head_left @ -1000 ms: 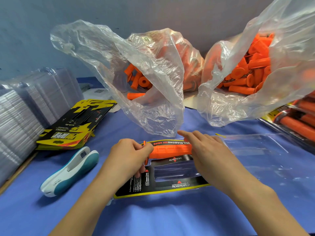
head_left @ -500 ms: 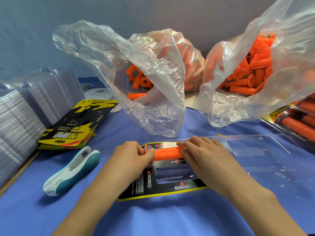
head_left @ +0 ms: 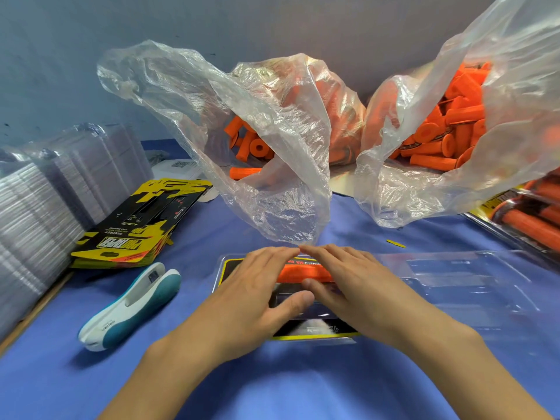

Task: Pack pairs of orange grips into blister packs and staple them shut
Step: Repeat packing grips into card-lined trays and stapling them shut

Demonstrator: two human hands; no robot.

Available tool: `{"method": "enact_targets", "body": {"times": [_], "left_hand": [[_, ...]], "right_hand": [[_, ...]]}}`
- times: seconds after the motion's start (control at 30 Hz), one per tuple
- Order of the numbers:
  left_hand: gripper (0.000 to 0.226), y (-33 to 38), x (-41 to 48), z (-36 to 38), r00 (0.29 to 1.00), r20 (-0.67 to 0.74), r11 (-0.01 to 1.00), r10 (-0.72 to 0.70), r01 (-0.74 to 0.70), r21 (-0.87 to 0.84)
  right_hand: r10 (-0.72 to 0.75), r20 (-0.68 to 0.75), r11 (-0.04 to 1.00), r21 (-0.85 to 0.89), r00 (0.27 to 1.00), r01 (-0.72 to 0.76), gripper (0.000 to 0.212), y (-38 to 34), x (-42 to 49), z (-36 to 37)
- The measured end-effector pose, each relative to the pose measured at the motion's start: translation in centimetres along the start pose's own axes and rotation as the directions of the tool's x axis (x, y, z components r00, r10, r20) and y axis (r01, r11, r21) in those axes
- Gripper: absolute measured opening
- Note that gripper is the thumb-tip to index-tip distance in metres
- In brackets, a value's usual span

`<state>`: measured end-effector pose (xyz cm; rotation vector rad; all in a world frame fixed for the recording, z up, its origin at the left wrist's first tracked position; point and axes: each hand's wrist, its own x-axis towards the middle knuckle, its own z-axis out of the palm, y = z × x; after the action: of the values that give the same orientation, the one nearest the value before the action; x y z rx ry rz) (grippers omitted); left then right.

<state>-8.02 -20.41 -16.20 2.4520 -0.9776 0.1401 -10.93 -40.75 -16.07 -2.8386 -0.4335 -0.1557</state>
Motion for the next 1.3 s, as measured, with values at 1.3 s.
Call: {"method": "enact_targets", "body": {"times": [1.3], "left_hand": [[0.067, -3.9, -3.4, -0.4, 0.994, -0.077, 0.994, -0.082, 0.088, 0.07]], "right_hand": [[-0.017, -0.018, 0.999, -0.05, 1.0, 0.016, 0.048, 0.1, -1.7, 0.6]]}}
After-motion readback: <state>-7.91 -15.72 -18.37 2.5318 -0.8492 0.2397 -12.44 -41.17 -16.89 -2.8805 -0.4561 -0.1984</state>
